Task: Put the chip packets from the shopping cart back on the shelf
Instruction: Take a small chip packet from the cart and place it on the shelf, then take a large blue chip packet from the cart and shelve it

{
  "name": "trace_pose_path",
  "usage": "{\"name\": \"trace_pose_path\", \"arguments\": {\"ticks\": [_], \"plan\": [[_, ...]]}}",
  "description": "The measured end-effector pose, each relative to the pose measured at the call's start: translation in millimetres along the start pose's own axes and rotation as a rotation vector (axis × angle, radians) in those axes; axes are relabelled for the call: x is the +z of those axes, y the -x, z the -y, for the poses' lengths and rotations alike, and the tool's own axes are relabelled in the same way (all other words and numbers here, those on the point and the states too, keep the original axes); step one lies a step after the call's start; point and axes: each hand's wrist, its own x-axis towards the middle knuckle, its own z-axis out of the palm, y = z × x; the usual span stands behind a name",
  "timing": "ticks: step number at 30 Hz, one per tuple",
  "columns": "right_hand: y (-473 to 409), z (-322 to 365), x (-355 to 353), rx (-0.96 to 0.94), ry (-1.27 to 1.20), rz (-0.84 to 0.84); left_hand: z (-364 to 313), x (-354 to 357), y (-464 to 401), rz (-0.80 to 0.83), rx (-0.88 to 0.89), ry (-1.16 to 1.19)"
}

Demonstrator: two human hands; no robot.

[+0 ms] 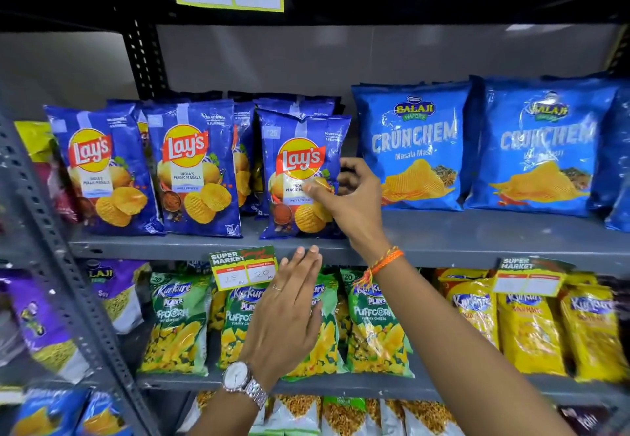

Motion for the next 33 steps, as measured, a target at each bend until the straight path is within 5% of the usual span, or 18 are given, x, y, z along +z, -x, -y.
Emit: {"name": "trace_pose_path", "arguments": {"ticks": [10, 19, 27, 33], "plan": [[8, 4, -30, 0.038, -0.010, 0.059, -7, 5, 3, -0.012, -0.010, 0.129], [75, -4, -188, -0.016, -0.011, -0.297, -117, 43, -1, 0.045, 0.094, 0.429], [224, -106, -393, 0.363, 0.083, -0.767, -293, 132, 56, 0.405, 0.369, 0.654], [371, -217, -457, 0.838, 0.179, -1.005, -373, 209, 127, 0.605, 0.501, 0.806]]}}
